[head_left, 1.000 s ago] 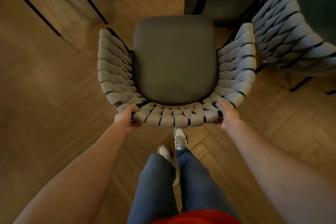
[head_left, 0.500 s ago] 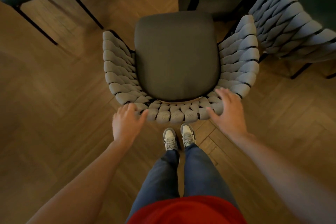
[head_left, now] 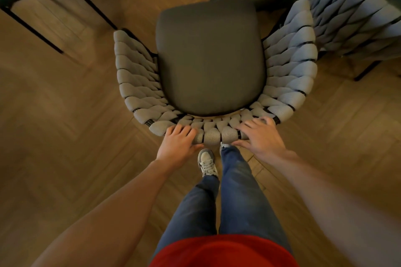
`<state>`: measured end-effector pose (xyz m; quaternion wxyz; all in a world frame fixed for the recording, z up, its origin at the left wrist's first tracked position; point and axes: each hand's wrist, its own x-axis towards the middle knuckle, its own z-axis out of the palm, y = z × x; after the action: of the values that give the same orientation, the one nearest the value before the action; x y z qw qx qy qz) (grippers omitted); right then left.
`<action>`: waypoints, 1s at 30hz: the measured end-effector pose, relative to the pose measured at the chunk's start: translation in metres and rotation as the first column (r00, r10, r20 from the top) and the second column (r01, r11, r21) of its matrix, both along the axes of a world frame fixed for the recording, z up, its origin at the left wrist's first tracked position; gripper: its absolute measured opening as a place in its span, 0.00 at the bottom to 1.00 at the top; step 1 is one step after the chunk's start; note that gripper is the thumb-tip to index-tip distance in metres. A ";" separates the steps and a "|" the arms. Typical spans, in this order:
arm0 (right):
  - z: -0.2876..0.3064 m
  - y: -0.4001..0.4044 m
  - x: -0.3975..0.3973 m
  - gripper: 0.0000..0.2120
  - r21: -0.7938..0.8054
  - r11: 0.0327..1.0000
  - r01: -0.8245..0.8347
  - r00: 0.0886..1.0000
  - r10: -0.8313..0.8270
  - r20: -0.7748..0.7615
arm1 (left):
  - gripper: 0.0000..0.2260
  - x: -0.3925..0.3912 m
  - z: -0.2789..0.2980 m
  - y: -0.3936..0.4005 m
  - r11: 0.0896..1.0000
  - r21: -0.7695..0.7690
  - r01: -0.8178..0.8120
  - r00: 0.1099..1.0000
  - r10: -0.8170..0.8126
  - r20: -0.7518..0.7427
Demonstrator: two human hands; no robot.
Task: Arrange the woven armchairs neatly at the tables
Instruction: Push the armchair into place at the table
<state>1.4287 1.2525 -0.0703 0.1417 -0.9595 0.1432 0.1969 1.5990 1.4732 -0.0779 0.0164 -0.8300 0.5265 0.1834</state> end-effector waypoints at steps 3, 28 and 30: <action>-0.003 -0.016 0.016 0.35 0.012 1.000 0.008 0.999 -0.008 0.035 | 0.28 0.017 0.001 -0.015 1.000 -0.009 0.002 1.000 -0.002 0.005; -0.008 -0.178 0.144 0.35 0.038 0.996 0.079 0.987 -0.084 0.135 | 0.28 0.151 0.010 -0.185 0.997 0.078 -0.011 0.999 0.013 -0.031; -0.009 -0.181 0.147 0.34 0.037 0.997 0.069 0.988 -0.073 0.134 | 0.28 0.155 0.009 -0.186 0.999 0.051 0.000 1.000 0.000 -0.009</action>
<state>1.5752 1.0718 -0.0792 0.1736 -0.9625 0.1640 0.1287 1.7536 1.2876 -0.0692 0.0352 -0.8285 0.5216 0.2007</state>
